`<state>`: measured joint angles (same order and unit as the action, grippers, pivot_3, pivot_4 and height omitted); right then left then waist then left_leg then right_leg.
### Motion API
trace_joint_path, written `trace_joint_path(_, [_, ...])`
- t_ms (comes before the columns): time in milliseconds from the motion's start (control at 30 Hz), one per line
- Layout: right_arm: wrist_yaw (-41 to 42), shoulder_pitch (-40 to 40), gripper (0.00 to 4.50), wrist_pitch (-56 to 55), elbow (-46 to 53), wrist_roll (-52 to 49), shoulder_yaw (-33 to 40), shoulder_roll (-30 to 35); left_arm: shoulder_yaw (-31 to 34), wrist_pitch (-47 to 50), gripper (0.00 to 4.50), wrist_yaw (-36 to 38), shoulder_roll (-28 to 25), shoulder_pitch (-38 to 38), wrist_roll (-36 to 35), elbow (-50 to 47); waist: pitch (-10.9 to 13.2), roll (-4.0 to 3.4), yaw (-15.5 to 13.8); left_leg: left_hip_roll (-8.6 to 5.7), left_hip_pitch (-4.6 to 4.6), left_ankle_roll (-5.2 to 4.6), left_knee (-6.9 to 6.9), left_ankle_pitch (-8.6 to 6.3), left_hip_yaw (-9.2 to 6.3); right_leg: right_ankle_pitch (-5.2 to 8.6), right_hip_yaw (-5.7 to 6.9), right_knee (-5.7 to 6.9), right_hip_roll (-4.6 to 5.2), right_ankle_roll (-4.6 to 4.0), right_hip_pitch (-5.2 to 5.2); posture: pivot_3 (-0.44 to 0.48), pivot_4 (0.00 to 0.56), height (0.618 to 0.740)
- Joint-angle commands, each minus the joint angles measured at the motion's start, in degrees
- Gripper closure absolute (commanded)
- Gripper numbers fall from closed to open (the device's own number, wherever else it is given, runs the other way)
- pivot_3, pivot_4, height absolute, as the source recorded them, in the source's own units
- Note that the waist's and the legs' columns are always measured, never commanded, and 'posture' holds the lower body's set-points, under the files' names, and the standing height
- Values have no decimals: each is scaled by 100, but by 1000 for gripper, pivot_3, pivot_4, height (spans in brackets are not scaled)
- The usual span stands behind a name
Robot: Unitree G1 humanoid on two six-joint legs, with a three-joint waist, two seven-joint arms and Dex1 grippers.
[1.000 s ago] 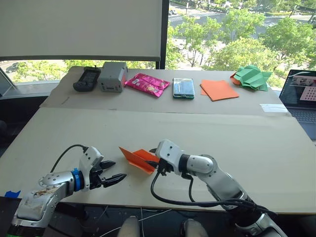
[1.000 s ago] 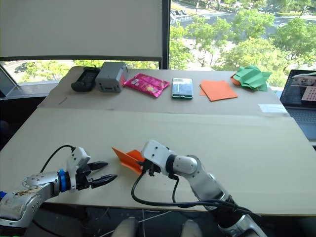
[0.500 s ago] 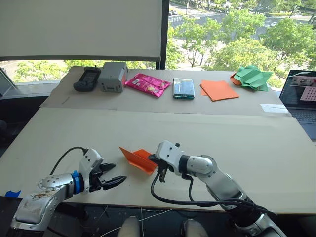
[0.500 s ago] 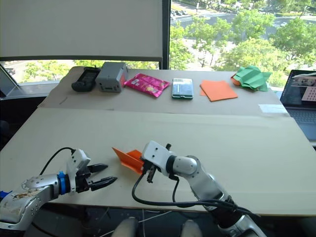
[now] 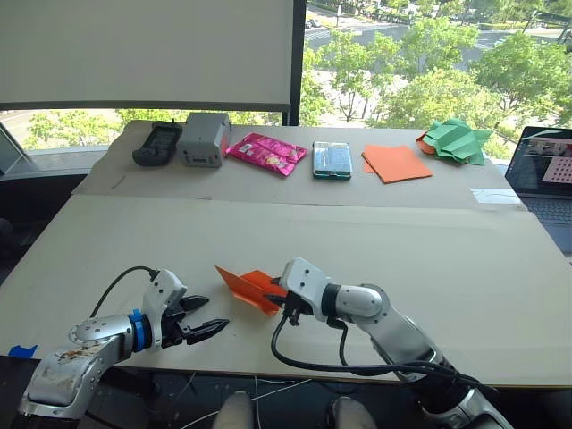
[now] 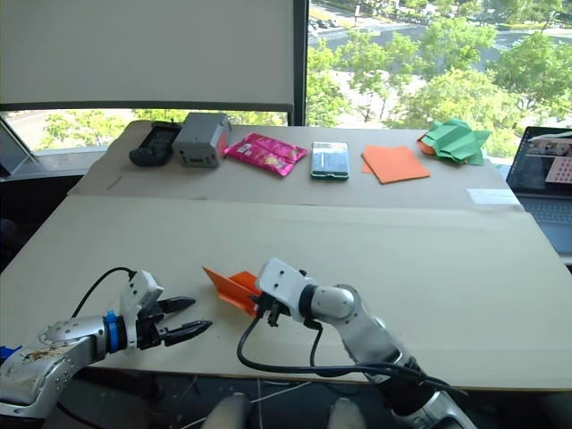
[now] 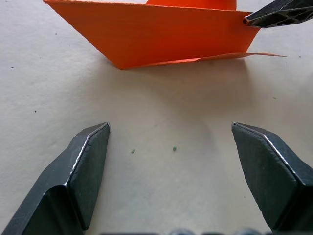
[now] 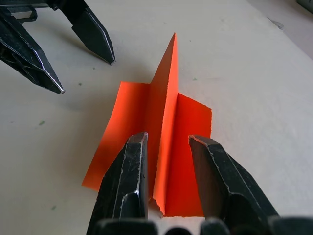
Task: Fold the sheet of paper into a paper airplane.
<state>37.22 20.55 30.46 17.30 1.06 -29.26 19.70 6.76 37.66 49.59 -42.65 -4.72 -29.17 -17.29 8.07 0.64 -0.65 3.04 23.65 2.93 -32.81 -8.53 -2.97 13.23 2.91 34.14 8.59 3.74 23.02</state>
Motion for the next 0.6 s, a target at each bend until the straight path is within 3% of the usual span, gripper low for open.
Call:
trace_joint_path(33, [0, -23, 2959, -103, 9, 49, -32, -47, 105, -65, 280, 5, -73, -28, 15, -101, -2, 2, 1, 0, -1, 0, 0, 0, 0, 0, -1, 0, 0, 0, 0, 0, 150, 702])
trace_joint_path(367, [55, 43, 2959, -79, -256, 111, -62, -77, 105, -95, 280, -19, -51, -38, 24, -92, -4, 2, 3, 0, -19, 0, 0, 0, 1, 0, -7, 3, -2, 0, -12, 0, 150, 702])
trace_joint_path(400, [74, 42, 3458, -75, -242, 114, -69, -66, 99, -108, 280, -15, -48, -29, 29, -84, -4, 2, 3, 0, -19, 0, 0, 0, 1, 0, -7, 3, -2, 0, -13, 0, 150, 702])
trace_joint_path(500, [97, 32, 4409, -61, -193, 99, -51, -61, 94, -176, 280, 32, -42, -23, 20, -107, -4, 2, 2, 0, -25, 0, 0, 0, 1, 0, -7, 3, -2, 0, -19, 0, 150, 702])
trace_joint_path(600, [104, 33, 4462, -28, -164, 89, -10, -66, 158, -209, 280, 99, -31, 7, -90, -224, -4, 2, 1, 0, -27, 0, 0, 0, 1, 0, -7, 2, -2, 0, -22, 0, 150, 702])
